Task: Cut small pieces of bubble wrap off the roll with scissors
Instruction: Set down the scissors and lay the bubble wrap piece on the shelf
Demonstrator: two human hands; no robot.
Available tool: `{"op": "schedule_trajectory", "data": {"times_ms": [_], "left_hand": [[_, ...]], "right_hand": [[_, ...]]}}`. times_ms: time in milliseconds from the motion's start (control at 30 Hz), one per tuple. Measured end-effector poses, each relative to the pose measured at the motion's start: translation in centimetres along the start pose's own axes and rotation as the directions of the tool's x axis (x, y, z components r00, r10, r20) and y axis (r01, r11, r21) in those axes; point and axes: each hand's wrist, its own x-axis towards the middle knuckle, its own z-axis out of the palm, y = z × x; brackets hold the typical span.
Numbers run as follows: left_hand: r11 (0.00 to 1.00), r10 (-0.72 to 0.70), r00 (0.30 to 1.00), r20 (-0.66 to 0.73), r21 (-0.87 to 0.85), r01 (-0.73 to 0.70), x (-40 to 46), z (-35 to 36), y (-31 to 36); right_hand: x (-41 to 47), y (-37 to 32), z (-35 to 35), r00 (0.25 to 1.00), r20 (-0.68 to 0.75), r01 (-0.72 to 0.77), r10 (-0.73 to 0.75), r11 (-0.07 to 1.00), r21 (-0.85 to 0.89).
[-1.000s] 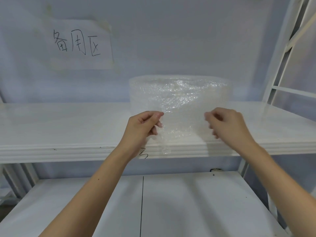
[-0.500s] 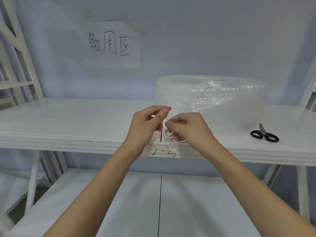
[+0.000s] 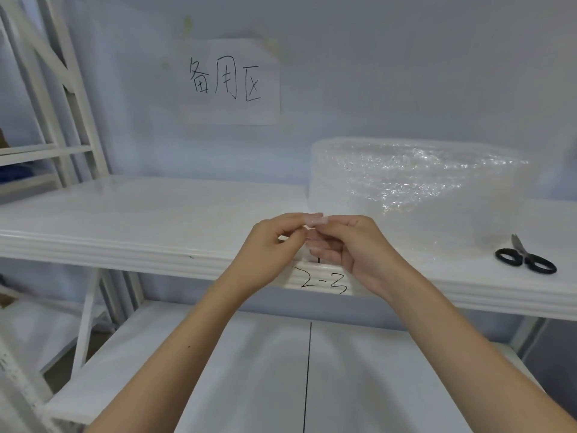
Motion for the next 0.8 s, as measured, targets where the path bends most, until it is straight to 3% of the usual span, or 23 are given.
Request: {"op": "schedule_trajectory", "data": {"times_ms": [100, 267, 367, 500, 800], "left_hand": [[0.999, -0.047, 0.999, 0.004, 0.026, 0.047, 0.1, -0.3, -0.3], [0.977, -0.169, 0.986, -0.003, -0.132, 0.167, 0.2, -0.8, 0.4], [0.976, -0.150, 0.986, -0.078, -0.168, 0.136, 0.5, -0.3, 0.6], [0.979, -0.125, 0.990, -0.070, -0.168, 0.112, 0.8, 0.1, 0.2], [0.963, -0.139, 0.979, -0.147, -0.250, 0.099, 2.2, 1.6, 0.3]], "right_hand": [[0.2, 0.2, 0.1, 1.000, 0.014, -0.001, 0.001, 1.000, -0.014], [0.5, 0.2, 0.1, 1.000, 0.005, -0.006, 0.007, 0.999, -0.050], [0.4, 0.2, 0.0, 0.999, 0.033, 0.004, -0.001, 0.996, -0.091], [-0.1, 0.1, -0.2, 0.998, 0.063, 0.032, -0.024, 0.990, -0.139], [-0.5, -0.3, -0.9, 0.999, -0.013, 0.028, -0.031, 0.987, -0.156]]}}
